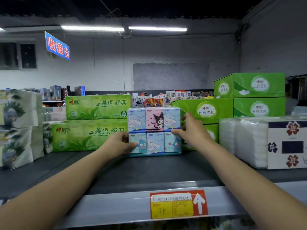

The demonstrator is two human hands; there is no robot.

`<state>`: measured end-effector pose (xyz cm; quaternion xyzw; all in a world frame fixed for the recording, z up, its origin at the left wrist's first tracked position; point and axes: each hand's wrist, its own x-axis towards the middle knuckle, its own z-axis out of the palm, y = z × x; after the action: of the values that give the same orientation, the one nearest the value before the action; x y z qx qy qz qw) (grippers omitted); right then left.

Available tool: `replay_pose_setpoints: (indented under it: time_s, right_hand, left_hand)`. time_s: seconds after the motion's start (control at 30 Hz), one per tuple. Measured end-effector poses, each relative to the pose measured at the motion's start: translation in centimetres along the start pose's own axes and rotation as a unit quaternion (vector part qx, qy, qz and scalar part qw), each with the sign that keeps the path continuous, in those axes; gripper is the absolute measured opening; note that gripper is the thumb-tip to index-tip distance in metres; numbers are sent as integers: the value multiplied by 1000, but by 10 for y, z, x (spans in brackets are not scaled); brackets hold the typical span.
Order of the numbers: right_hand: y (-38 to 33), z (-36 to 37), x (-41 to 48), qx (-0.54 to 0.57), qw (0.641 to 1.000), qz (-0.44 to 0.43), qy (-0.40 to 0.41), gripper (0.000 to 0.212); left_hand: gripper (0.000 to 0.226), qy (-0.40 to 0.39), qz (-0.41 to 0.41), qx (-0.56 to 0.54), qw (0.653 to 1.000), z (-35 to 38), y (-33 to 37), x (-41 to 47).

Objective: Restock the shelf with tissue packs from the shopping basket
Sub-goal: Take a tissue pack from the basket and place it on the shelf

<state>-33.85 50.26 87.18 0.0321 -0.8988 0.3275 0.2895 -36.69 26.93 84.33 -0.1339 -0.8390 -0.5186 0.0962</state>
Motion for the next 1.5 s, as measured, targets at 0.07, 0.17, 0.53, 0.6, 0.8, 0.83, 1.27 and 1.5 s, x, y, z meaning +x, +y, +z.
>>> replay_pose_setpoints:
  time_s: [0.07,0.17,0.53,0.6,0.8,0.83,1.27,1.5]
  right_hand:
    - [0,-1,-2,-8,1000,-5,-4,51]
    - [1,-2,-5,-16,1000,-17,-7,56]
    - [10,-10,-5,-4,999,-20,25,55]
    - [10,-10,-6,-9,999,-23,28,53]
    - [8,-12,-8,-9,998,-10,62,50]
    - [8,-12,-8,25,997,4,68,48]
    - [-3,-45,-99,353,929,13,108,14]
    - [2,-38,-158,381,918,38,103,14]
  left_hand:
    - [27,-3,-15,-4,1000,-1,0,0]
    - [31,-15,-26,-8,1000,-2,2,-2]
    - [88,91,116,220,964,-8,5,-9]
    - [83,127,126,224,958,-9,7,-12]
    - [60,192,133,224,946,-11,10,-19]
    - [55,203,129,211,947,-13,10,-20]
    - [18,176,143,-49,973,-2,56,-117]
    - [8,137,104,-175,969,14,53,-163]
